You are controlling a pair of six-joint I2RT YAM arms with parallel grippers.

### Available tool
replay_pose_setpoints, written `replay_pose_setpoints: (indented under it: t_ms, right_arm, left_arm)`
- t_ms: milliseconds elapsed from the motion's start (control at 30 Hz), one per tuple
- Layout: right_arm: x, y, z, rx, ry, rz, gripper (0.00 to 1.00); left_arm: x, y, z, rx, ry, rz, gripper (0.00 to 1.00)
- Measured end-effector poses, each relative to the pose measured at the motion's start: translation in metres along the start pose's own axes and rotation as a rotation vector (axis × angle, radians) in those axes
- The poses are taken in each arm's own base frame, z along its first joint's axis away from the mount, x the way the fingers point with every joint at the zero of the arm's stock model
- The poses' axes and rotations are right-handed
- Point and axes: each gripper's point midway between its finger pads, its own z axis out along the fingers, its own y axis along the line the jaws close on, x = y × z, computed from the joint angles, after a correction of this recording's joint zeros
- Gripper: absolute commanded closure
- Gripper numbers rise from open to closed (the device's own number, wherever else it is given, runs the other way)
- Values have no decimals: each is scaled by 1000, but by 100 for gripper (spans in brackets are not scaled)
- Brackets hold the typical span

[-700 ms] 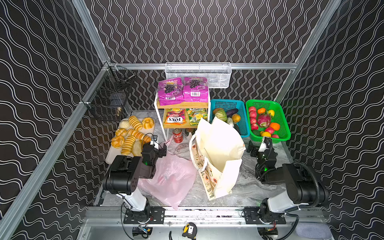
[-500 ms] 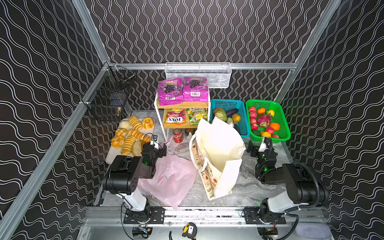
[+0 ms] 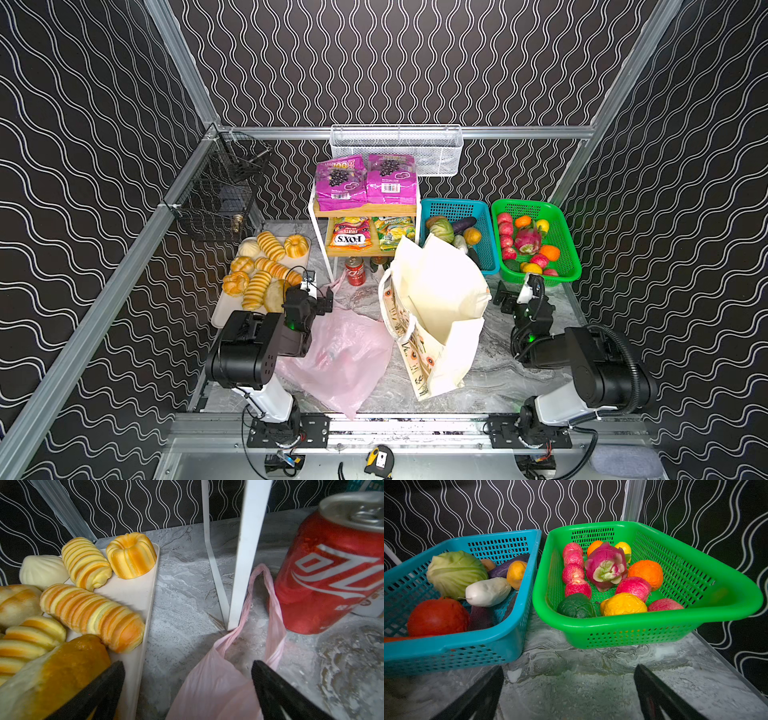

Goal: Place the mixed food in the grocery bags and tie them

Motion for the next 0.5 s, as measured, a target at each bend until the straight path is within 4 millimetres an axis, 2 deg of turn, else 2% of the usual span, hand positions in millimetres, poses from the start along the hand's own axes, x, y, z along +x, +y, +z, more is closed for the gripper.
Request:
replay_pose_setpoints:
  t_ms: [300, 433, 500]
  right_arm:
    - [1, 1, -1, -4, 1, 0, 0]
    - [6, 0, -8, -7, 4, -1, 0]
    - [5, -1, -15, -7, -9, 1, 0]
  left_arm:
    - [0, 0, 0, -1, -2, 0, 1]
    - [7, -2, -11, 3, 0, 7, 1]
    - [-4, -8, -16, 22, -28, 29, 1]
